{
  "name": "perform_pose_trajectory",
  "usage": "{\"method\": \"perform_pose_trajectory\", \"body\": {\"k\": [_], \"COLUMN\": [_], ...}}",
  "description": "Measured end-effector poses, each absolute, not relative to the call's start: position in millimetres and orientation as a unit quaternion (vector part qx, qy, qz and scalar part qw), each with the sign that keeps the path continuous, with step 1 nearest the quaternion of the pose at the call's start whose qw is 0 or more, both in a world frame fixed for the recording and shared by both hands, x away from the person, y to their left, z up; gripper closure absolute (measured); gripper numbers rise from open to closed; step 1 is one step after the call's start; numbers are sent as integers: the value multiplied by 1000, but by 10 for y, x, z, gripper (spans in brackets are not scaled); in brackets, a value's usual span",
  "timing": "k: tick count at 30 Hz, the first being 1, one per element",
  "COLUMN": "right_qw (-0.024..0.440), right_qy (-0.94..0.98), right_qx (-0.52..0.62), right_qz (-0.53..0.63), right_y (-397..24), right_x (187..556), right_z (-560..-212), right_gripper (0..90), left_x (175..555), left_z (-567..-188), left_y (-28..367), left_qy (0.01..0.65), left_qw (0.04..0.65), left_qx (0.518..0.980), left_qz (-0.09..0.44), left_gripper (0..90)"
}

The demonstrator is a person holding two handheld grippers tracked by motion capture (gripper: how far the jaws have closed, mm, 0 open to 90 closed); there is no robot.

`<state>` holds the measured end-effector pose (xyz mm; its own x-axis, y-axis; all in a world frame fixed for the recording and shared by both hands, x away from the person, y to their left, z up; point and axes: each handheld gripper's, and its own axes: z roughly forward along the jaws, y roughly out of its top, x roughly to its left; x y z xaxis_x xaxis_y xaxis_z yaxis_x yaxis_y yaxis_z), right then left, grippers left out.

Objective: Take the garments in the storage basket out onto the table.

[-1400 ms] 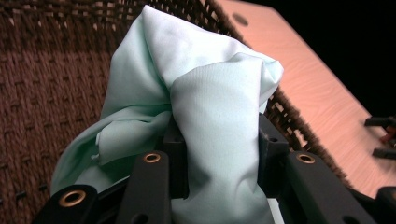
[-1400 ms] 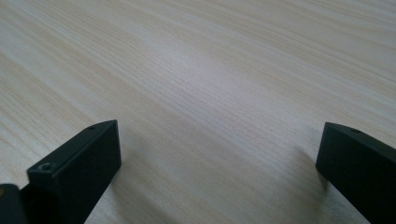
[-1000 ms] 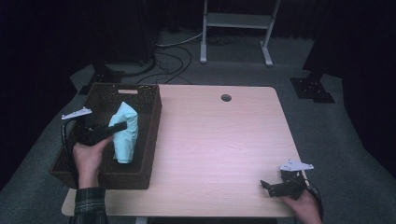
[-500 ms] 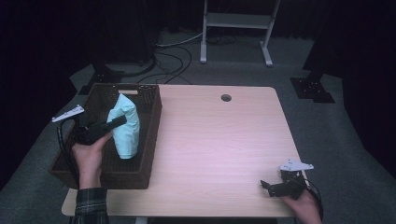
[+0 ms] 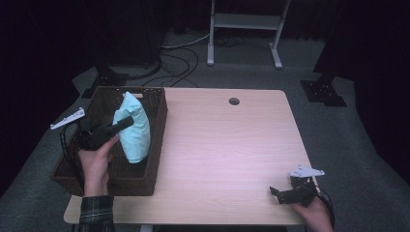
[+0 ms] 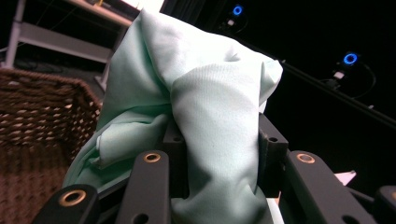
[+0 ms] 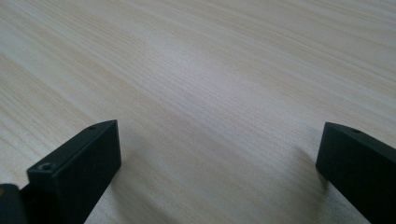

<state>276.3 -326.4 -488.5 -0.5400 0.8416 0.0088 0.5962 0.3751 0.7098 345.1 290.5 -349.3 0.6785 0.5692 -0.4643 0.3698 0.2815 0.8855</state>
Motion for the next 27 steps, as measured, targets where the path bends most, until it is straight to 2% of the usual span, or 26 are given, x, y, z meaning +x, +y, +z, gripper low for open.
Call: {"method": "perform_pose_trajectory", "body": {"k": [12, 27], "right_qw": [181, 179], "right_qy": [808, 811], "right_qx": [445, 439], "right_qz": [340, 342], "right_y": [-3254, -3270], "right_x": [2761, 2765], "right_z": [-4886, -4886], "right_gripper": [0, 0], "left_x": [3415, 3483], "left_z": [-3440, -3422], "left_y": [2693, 2269], "left_qy": [358, 345], "left_qw": [732, 725], "left_qx": [576, 590], "left_qz": [70, 82], "left_gripper": [649, 649]}}
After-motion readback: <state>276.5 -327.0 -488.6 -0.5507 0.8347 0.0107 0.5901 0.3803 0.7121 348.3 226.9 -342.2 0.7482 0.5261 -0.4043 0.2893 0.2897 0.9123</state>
